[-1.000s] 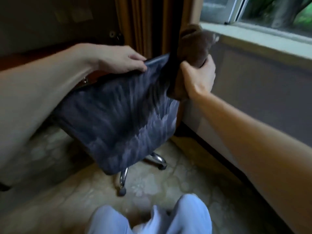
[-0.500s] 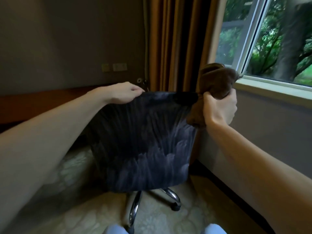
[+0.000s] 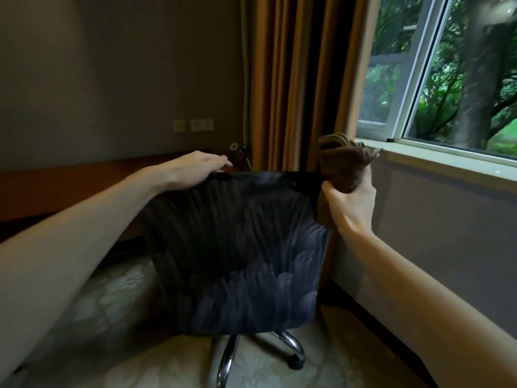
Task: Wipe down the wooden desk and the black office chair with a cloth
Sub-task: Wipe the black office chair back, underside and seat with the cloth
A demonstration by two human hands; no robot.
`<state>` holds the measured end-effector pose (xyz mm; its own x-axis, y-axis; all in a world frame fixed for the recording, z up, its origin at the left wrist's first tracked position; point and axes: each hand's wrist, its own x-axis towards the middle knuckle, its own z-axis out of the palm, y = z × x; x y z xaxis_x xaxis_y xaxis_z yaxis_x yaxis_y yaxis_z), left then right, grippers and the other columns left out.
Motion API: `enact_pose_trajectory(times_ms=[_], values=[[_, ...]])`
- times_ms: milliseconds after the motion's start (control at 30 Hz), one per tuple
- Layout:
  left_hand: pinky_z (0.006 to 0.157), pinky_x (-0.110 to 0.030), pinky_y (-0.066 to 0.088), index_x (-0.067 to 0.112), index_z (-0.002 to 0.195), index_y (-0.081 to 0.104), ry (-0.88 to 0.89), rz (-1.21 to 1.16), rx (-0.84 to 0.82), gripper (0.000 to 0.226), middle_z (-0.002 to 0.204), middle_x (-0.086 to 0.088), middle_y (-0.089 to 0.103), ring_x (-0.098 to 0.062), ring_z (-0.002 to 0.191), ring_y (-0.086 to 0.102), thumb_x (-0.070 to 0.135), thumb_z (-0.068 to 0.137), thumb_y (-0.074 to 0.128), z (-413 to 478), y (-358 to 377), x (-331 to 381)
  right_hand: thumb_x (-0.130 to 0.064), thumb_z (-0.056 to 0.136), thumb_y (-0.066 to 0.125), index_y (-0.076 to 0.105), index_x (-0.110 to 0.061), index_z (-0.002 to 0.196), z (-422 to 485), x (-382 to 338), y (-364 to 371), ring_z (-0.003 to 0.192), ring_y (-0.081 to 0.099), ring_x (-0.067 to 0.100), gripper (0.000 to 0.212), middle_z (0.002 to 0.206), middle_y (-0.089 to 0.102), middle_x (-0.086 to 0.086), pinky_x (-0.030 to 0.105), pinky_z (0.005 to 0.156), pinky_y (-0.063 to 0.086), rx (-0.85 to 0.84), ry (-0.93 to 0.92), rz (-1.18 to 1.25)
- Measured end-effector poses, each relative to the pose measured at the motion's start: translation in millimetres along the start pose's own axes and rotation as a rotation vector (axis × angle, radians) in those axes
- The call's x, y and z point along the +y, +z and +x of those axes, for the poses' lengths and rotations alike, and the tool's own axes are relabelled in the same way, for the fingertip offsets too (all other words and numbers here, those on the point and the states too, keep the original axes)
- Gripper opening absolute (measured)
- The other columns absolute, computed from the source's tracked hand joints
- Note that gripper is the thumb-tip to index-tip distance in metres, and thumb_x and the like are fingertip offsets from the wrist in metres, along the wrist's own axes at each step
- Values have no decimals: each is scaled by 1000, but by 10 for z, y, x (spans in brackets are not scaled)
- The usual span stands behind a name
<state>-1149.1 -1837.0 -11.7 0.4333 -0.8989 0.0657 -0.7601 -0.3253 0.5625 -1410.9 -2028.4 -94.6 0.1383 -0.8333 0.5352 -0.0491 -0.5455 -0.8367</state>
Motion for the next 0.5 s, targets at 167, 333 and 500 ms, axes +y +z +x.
enact_pose_trajectory(times_ms=[167, 333, 500], values=[[118, -46, 32, 28, 132, 67, -300, 119, 35, 74, 148, -6, 56, -29, 135, 50, 74, 100, 19, -15, -233, -349, -32, 76, 73, 49, -32, 143, 126, 108, 45, 103, 64, 9, 71, 122, 65, -2, 1, 74, 45, -110, 130, 30], [113, -56, 36, 24, 134, 65, -383, 141, 42, 87, 142, -11, 59, -34, 128, 55, 82, 94, 15, -66, -141, -372, -39, 73, 65, 50, -38, 140, 8, 43, 255, 86, 59, -1, 69, 101, 67, -12, 34, 93, 53, 103, 241, 133], [115, -56, 32, 26, 129, 69, -356, 152, 88, 91, 144, -9, 59, -35, 131, 54, 86, 92, 12, -102, -32, -237, -42, 73, 61, 43, -40, 145, -168, -104, 523, 105, 65, 22, 74, 132, 64, 1, 49, 107, 47, 179, 261, 137]])
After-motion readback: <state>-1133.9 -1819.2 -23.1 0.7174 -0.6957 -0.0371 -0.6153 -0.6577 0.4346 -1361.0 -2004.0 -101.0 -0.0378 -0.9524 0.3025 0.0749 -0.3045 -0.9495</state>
